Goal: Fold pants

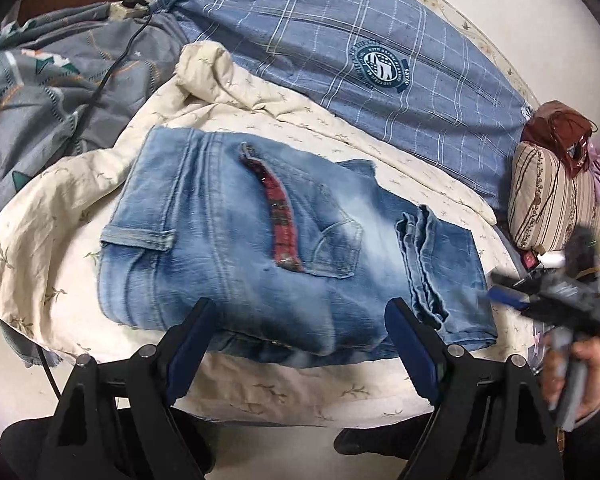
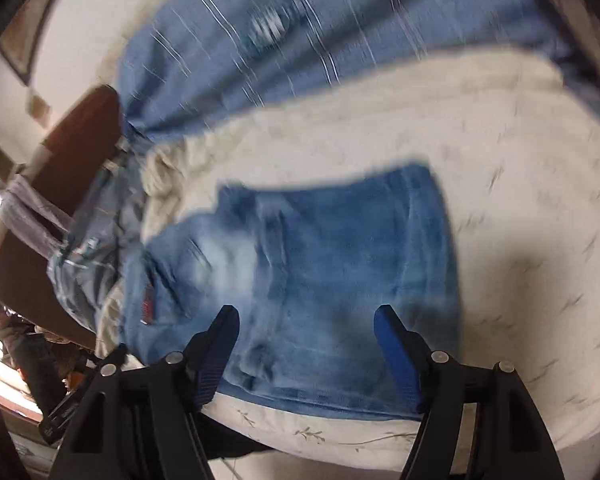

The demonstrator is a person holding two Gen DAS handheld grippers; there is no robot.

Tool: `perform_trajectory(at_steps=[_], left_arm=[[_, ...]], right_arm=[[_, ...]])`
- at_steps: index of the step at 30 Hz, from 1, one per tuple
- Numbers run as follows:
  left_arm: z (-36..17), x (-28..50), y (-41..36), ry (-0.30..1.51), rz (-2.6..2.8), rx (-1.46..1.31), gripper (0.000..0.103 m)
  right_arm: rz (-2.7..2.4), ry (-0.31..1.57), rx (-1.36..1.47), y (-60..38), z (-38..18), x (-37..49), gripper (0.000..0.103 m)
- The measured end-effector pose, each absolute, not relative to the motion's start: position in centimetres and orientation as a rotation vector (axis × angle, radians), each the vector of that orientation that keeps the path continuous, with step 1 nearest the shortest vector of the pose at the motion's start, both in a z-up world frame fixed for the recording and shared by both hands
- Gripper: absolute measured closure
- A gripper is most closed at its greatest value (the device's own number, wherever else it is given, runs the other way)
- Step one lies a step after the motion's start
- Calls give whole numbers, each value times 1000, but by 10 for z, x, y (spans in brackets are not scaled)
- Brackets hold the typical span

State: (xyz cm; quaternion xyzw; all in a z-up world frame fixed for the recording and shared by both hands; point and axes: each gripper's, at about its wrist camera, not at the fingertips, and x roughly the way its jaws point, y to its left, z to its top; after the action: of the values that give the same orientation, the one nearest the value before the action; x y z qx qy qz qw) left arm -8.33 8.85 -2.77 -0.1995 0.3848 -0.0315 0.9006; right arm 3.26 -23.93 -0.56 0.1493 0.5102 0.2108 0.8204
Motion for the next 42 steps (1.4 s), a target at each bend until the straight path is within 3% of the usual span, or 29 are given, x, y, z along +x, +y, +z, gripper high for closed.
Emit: perform_trajectory(at_steps=[2, 11, 15, 23, 26, 42], left_arm=[[-30, -84, 92, 804, -74, -408, 17], [-30, -88, 94, 816, -65, -389, 17], [-27, -88, 92, 819, -52, -413, 17], [-19, -90, 90, 818, 26, -517, 17], [-15, -96, 95, 810, 90, -537, 17], [-56, -104, 154, 802, 185, -923, 17]], right_arm=[[411, 1200, 276, -230, -42, 44, 29], [466, 1084, 304, -225, -2, 34, 28], [470, 1185, 299, -220, -42, 43, 27], [574, 996, 336, -231, -13, 27, 25], [559, 1083, 307, -228, -42, 33, 24], [590, 979, 367, -240, -30, 23, 24]])
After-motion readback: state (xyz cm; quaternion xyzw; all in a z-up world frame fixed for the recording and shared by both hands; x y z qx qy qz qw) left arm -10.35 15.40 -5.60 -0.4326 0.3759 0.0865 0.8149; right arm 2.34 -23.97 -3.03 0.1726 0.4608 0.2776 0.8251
